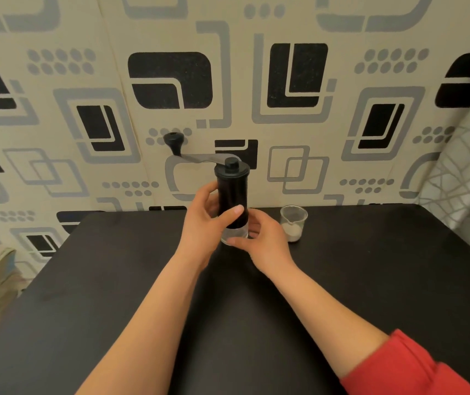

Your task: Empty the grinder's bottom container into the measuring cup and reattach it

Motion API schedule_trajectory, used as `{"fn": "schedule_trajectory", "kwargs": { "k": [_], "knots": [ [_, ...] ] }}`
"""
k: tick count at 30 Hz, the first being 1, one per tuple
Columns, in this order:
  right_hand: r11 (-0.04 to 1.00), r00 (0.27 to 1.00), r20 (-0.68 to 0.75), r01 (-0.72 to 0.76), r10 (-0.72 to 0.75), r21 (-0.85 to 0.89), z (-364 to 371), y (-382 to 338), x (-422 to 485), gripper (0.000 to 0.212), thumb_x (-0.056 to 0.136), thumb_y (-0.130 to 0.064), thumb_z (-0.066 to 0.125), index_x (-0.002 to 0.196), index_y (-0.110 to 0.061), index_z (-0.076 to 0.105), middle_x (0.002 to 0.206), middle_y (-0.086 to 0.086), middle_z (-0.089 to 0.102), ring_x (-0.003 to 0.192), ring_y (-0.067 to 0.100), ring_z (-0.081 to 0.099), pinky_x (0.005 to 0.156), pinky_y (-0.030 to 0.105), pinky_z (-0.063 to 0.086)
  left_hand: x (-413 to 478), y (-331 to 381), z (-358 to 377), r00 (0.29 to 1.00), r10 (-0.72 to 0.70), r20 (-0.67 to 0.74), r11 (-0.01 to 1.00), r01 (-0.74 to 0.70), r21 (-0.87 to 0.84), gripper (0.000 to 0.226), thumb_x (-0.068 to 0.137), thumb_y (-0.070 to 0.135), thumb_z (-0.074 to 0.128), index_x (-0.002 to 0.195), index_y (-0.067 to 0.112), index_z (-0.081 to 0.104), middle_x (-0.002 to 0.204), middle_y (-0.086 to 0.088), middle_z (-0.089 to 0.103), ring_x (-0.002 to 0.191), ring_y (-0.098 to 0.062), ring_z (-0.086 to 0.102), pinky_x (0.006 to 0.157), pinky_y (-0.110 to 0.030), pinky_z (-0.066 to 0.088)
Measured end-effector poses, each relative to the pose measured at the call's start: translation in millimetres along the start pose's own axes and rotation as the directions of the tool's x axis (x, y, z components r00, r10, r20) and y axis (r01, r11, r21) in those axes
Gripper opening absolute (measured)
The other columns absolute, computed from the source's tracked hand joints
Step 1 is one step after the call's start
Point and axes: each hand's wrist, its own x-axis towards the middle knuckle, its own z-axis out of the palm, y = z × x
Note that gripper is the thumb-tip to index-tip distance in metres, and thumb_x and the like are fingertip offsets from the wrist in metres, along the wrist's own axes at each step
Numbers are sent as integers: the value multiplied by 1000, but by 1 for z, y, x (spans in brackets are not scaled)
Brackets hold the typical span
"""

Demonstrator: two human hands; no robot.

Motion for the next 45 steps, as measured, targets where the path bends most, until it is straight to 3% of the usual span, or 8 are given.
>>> {"fn": "schedule_trajectory", "kwargs": {
  "k": [5,13,21,29,34,36,39,45],
  "knots": [
    [1000,1000,-6,-14,14,2,3,8,3,61,76,-15,85,130,-25,58,99,-25,59,92,-6,57,76,8,43,1,-4,3,1000,8,4,998,-8,55,53,82,11,76,122,40,56,115,9,70,109,-4,64,93,-30,52],
    [1000,1000,14,-16,16,-16,3,12,5,61,76,-14,84,131,-24,58,104,-22,59,100,3,58,79,12,41,0,-6,3,999,-34,-38,997,36,64,59,81,14,77,132,30,53,119,4,69,112,-12,64,98,-44,51],
    [999,999,17,-32,33,-24,3,11,4,58,78,-14,83,129,-25,58,98,-28,56,97,-1,55,76,11,40,1,-7,4,998,-48,-46,996,51,71,55,80,14,78,125,36,54,116,10,69,108,-5,65,95,-37,52],
    [996,996,39,-85,86,-9,-1,8,2,80,70,-7,88,140,-21,51,135,-3,62,123,13,57,98,23,42,3,0,-15,989,-129,72,992,129,2,48,87,28,72,132,29,55,123,5,67,114,-6,62,91,-27,46],
    [987,988,64,-135,141,-84,-4,3,0,99,67,-5,89,151,-19,38,154,3,47,142,22,44,115,38,37,9,-7,-35,966,-175,-192,976,196,95,32,92,30,62,124,31,58,124,3,62,116,-14,57,100,-35,44],
    [983,985,63,-156,162,-95,-4,1,0,103,69,-6,88,155,-19,33,157,5,43,144,24,40,117,44,36,9,-15,-36,956,-117,-268,909,212,359,39,90,30,65,128,27,56,122,3,60,117,-18,55,93,-30,45],
    [981,984,57,-163,170,-107,-4,0,-1,103,70,-6,87,155,-19,32,158,5,42,145,24,40,117,44,36,10,-30,-33,949,-164,-269,685,306,661,54,83,41,71,132,27,52,138,-7,49,132,-31,39,103,-45,37],
    [979,985,43,-161,167,-121,-3,0,-2,99,70,-6,87,153,-18,35,156,5,44,143,23,42,117,44,38,14,-42,-28,925,-231,-302,498,379,780,66,77,57,72,134,32,49,144,-8,40,137,-32,31,109,-49,26]
  ]
}}
